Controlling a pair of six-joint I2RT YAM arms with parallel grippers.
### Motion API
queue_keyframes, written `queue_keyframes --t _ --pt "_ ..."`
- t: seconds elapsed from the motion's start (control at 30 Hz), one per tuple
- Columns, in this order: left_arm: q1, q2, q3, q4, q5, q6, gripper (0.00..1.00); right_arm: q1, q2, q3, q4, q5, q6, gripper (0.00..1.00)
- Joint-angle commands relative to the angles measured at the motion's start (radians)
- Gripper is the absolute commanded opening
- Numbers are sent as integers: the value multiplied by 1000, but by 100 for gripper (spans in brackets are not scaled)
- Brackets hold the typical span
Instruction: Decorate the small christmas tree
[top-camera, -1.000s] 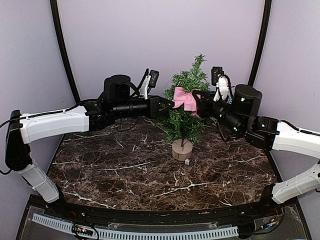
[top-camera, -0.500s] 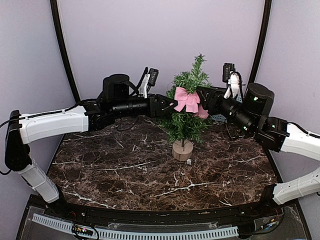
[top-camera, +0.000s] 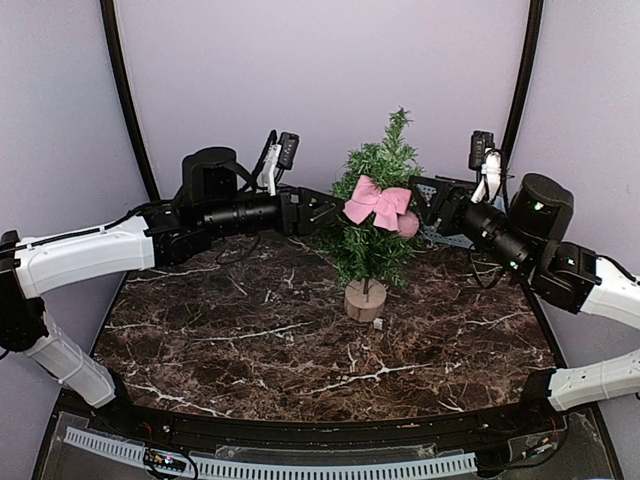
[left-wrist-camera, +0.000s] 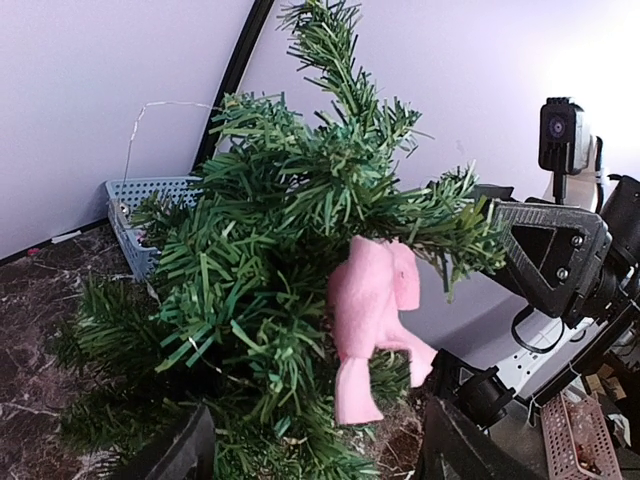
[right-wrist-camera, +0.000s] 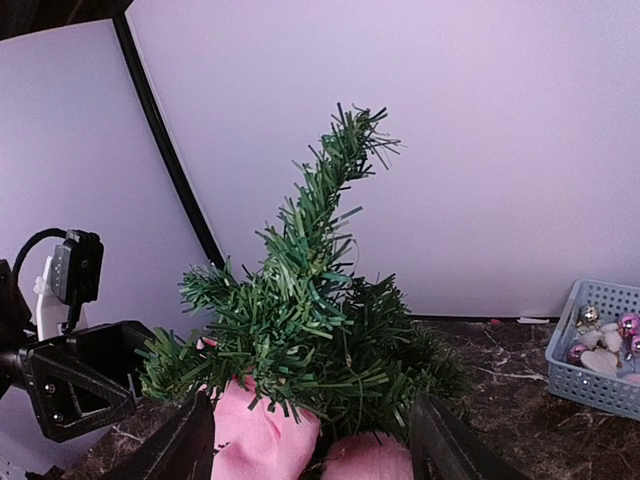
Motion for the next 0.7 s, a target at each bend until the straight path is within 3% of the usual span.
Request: queue_keyframes --t 0.0,0.4,0.5,0.67 --pt "4 -112 -31 -83 -45 52 76 -7 -76 -11 -41 17 17 70" --pt "67 -217 -29 -260 -72 71 81 -45 -104 57 -245 177 51 80" --pt "139 -222 -28 -322 -45 78 82 -143 -74 92 -324 127 80 85" --pt "276 -216 -32 -427 27 127 83 -401 42 171 -453 -97 149 85"
